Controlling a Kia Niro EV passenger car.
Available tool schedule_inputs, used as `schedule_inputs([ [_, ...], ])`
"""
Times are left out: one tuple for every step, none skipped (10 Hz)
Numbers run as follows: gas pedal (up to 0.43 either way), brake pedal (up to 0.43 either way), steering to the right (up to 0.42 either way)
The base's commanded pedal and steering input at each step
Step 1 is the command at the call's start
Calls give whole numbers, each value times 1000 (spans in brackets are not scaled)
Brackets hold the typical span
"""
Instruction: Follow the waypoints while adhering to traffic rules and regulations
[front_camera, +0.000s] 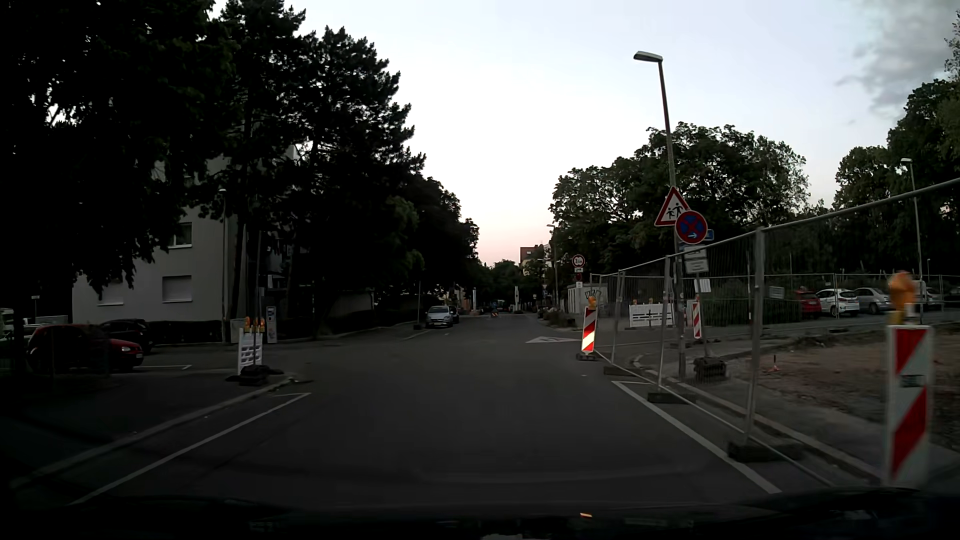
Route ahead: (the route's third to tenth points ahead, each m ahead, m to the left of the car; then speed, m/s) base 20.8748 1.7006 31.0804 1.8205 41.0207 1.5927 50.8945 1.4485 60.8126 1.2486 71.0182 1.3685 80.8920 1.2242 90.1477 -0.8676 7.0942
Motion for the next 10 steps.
schedule_inputs([
  [59,0,-1],
  [59,0,-1],
  [59,0,-1],
  [59,0,-1],
  [59,0,-1],
  [59,0,-1],
  [59,0,0],
  [59,0,0],
  [59,0,2],
  [59,0,2],
])
